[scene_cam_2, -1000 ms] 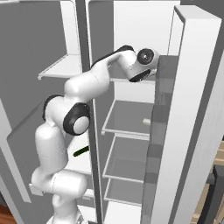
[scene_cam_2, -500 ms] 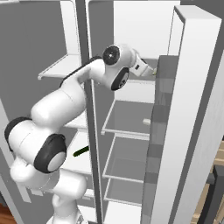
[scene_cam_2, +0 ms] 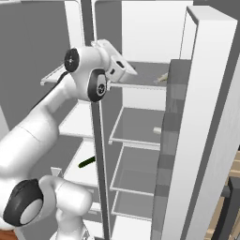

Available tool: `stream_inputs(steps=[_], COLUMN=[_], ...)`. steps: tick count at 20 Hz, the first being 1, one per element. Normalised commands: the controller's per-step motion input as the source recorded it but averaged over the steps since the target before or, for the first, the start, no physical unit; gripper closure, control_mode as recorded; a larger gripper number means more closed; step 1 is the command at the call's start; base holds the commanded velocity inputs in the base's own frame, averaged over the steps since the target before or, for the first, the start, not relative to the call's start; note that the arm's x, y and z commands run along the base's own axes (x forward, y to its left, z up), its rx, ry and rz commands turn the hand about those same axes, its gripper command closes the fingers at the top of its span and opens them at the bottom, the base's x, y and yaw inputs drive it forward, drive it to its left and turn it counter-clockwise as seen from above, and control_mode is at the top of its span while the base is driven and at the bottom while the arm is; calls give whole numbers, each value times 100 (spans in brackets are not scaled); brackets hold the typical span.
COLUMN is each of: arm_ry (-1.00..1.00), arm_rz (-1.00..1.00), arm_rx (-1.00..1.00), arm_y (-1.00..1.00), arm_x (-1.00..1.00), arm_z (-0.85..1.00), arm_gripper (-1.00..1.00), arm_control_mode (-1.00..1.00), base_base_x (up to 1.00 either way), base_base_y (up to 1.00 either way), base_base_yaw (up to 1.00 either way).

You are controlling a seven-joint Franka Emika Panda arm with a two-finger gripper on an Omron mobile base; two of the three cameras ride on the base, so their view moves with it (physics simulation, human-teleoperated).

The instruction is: Pick up the frozen fish from the freezer, place it on any shelf in the fridge, and close the fridge and freezer doors when done.

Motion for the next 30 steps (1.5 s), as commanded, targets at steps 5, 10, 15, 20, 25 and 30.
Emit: stream_inputs(steps=[5, 10, 15, 20, 25, 30], arm_ry=[32, 39, 43, 23, 9, 2], arm_rz=[1, 19, 42, 40, 12, 2], arm_rx=[21, 16, 9, -7, -38, -23], arm_y=[4, 0, 0, 28, 96, 54], arm_x=[-100, -100, -85, -11, 6, 2], arm_z=[36, -88, -97, -35, -42, -17], arm_gripper=[-100, -100, -100, -100, -100, -100], arm_control_mode=[-100, -100, -100, -100, -100, -100], base_base_x=[0, 0, 0, 0, 0, 0], base_base_y=[0, 0, 0, 0, 0, 0], base_base_yaw=[0, 0, 0, 0, 0, 0])
